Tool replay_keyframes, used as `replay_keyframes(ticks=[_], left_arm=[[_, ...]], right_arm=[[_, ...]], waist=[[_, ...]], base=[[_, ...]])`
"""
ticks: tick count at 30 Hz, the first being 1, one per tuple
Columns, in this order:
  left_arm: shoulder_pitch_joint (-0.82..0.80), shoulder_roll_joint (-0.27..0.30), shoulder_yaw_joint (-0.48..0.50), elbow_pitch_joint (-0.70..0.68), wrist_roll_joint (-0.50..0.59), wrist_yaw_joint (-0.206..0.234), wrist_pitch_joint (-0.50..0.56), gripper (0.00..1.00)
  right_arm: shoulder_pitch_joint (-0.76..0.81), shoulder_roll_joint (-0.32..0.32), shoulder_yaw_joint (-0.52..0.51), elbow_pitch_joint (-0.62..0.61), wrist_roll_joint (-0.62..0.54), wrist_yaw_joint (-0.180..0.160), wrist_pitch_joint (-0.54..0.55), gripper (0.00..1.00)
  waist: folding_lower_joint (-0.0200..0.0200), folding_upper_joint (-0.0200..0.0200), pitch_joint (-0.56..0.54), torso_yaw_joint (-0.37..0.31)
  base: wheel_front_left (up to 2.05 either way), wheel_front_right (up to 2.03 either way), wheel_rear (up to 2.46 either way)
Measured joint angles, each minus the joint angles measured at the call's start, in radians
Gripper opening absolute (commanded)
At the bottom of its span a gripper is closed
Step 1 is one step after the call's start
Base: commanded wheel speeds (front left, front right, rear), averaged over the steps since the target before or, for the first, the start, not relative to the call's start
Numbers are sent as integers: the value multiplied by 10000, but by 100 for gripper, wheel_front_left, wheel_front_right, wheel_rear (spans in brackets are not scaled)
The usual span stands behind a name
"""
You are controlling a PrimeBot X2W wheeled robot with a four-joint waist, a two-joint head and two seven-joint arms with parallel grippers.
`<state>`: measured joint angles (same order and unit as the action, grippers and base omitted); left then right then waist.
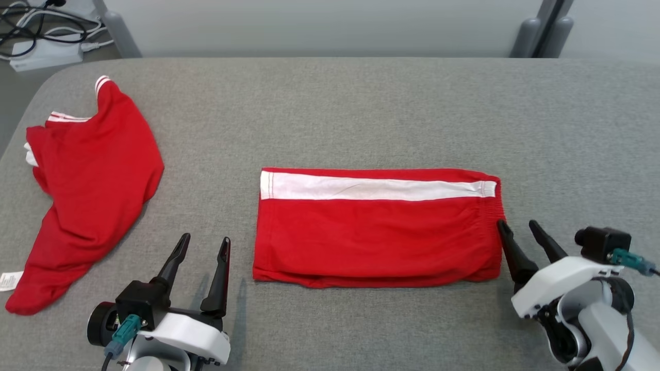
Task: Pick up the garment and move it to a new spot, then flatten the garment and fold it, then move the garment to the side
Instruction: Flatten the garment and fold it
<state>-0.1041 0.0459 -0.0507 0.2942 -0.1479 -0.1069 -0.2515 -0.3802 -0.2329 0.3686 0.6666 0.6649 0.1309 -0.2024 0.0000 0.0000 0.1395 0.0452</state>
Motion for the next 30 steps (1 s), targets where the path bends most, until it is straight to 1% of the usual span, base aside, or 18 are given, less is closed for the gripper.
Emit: replay_keyframes(ticks=[2, 8, 15, 22, 23, 24, 25, 30], left_arm=[[-8, -6, -33, 0, 27, -65, 0, 100], [-45, -13, -96, -6, 59, -79, 0, 100], [-85, -17, -148, -67, 217, -153, 0, 100], [-403, -33, -301, -88, 238, -155, 0, 100], [-455, -42, -320, -88, 238, -155, 0, 100], [-493, -46, -334, -92, 238, -157, 0, 100], [-510, -46, -341, -94, 236, -161, 0, 100], [-513, -46, -355, -84, 213, -163, 0, 100]], right_arm=[[-241, -31, 36, 31, 426, 0, 104, 100], [-715, -232, 401, 343, 1709, 0, 943, 100], [-1036, -418, 1070, 648, 2481, 0, 1455, 100], [-1639, -734, 1923, 510, 3358, 0, 2512, 100], [-1674, -805, 2010, 451, 3492, 0, 2575, 76], [-1691, -888, 2117, 385, 3568, 0, 2606, 34], [-1699, -953, 2205, 326, 3615, 0, 2608, 0], [-1712, -1143, 2723, 251, 3875, 0, 2591, 0]], waist=[[0, 0, 100, 122], [0, 0, 426, 461], [0, 0, 689, 627], [0, 0, 944, 622], [0, 0, 972, 628], [0, 0, 993, 637], [0, 0, 1006, 645], [0, 0, 965, 650]], base=[[0, 0, 0], [0, 0, 0], [0, 0, 0], [0, 0, 0], [0, 0, 0], [0, 0, 0], [0, 0, 0], [0, 0, 0]])
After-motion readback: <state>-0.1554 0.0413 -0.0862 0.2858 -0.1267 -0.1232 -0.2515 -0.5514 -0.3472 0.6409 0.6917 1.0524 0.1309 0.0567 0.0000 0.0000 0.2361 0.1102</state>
